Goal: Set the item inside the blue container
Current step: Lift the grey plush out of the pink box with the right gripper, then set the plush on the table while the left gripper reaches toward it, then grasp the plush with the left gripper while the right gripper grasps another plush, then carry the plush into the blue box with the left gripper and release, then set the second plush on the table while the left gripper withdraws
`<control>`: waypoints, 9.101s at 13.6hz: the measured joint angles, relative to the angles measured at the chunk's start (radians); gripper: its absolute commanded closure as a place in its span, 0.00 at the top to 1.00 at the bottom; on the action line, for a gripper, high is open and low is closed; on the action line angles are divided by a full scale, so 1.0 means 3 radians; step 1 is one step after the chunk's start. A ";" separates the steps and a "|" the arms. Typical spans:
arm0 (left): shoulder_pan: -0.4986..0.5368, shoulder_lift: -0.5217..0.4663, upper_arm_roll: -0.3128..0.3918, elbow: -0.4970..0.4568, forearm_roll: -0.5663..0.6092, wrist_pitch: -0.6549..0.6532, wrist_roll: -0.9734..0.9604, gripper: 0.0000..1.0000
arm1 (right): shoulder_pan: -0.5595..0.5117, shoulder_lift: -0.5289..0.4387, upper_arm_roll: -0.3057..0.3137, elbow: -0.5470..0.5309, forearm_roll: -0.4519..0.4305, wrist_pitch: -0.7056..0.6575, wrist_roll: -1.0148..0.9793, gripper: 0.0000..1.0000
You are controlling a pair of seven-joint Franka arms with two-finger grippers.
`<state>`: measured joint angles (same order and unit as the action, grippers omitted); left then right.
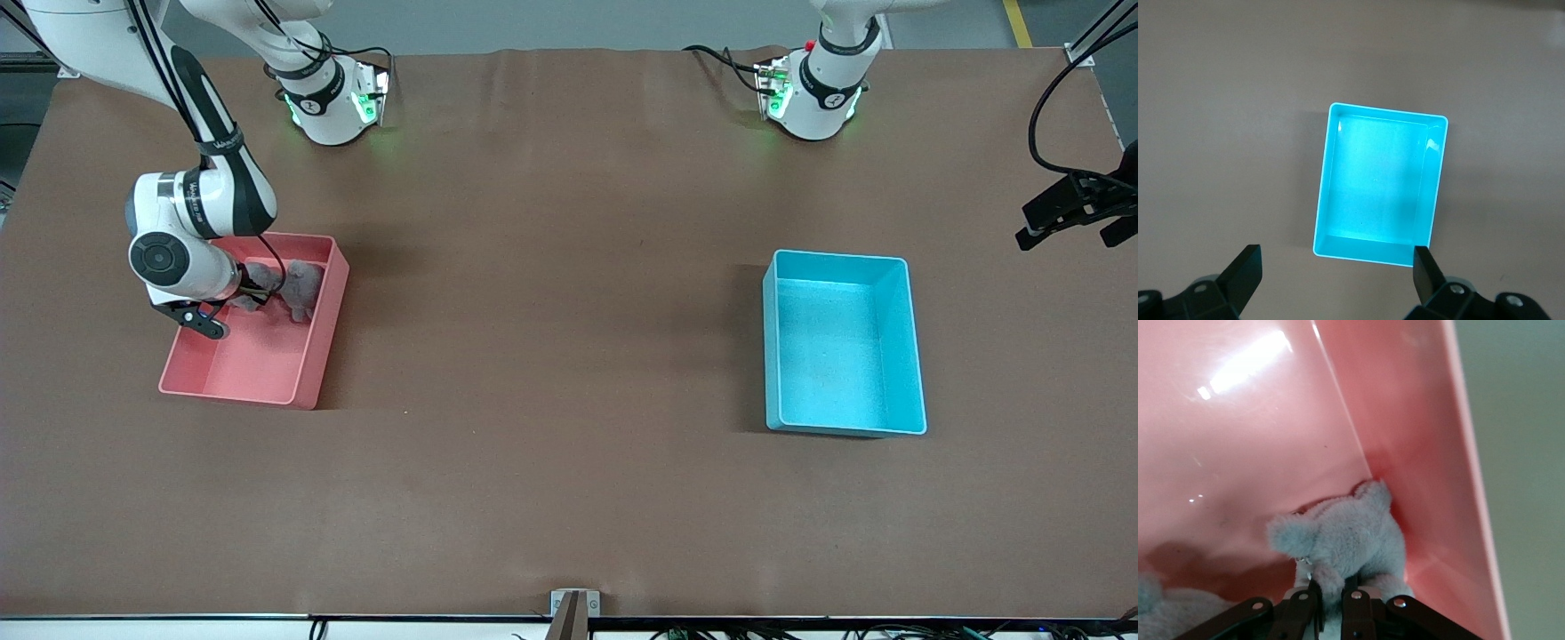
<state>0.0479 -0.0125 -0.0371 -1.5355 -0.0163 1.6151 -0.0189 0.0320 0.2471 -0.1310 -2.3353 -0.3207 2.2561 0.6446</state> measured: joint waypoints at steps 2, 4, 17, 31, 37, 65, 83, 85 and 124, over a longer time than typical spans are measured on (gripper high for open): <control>0.0000 0.0000 0.0000 0.0000 0.0000 0.0000 0.0000 1.00 | 0.0015 0.0000 0.0017 0.0266 0.0003 -0.0482 -0.0001 0.00; 0.0001 0.0000 0.0000 0.0000 0.0000 0.0000 0.0000 1.00 | 0.0104 -0.0003 0.0032 0.0677 0.0055 -0.1058 -0.0001 0.00; -0.0031 0.0109 -0.0037 -0.0004 0.0000 0.0000 0.0000 1.00 | 0.1238 0.0024 0.0080 0.2075 0.1488 -0.1647 0.0805 0.01; -0.0049 0.0374 -0.0266 -0.0095 -0.0094 -0.0174 -0.0034 1.00 | 0.2777 0.1416 0.0088 0.2795 0.1515 -0.0290 0.3113 0.13; -0.0075 0.0674 -0.0693 -0.0277 -0.0153 0.0160 -0.0515 1.00 | 0.2823 0.1590 0.0081 0.2799 0.1550 -0.0059 0.3220 0.57; -0.1907 0.2370 -0.0834 0.0115 0.0367 0.2141 -0.2828 1.00 | 0.0641 -0.0262 -0.0048 0.1049 0.1611 -0.0853 -0.0023 1.00; -0.2015 0.2854 -0.0821 0.0126 0.0577 0.2622 -0.2770 0.85 | 0.0137 0.0151 0.0011 0.0277 0.1611 -0.0122 -0.0859 1.00; -0.2005 0.2854 -0.0813 0.0129 0.0577 0.2555 -0.2699 0.56 | 0.0137 0.0158 0.0012 0.0265 0.1611 -0.0203 -0.0864 1.00; 0.0522 0.1428 -0.0770 -0.1416 0.0960 0.2124 0.0382 0.25 | 0.1015 0.0255 0.0077 0.2116 0.1911 -0.1646 0.0717 0.03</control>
<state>0.2045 0.4159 -0.2680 -1.9602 0.2718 2.2524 0.0958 0.3363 0.3235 -0.1078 -1.7005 0.2526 1.7623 0.8597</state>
